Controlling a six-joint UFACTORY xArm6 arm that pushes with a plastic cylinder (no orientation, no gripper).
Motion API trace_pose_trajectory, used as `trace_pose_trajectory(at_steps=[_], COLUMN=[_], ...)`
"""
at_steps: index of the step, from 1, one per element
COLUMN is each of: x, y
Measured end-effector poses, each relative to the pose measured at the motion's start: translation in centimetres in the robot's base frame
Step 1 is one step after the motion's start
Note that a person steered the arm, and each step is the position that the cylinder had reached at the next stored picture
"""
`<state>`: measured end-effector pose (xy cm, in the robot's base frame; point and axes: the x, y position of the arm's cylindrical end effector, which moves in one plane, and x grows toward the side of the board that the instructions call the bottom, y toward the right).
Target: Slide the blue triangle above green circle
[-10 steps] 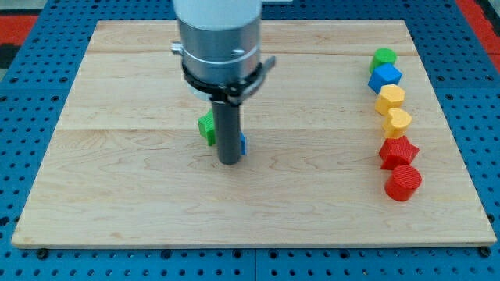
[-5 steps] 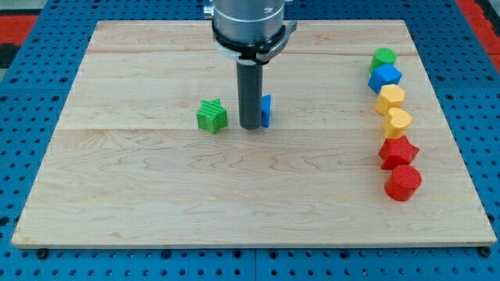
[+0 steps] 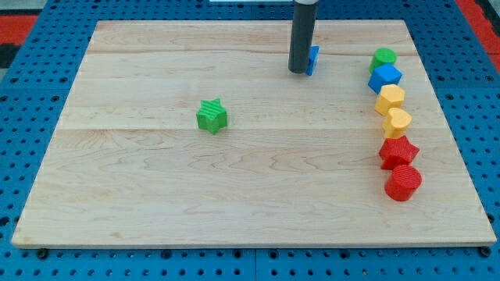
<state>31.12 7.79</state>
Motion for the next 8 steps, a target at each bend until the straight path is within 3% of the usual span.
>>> trace_pose_trajectory(at_steps=[5, 8], x=[-4.6, -5.0], y=[1.5, 9.1])
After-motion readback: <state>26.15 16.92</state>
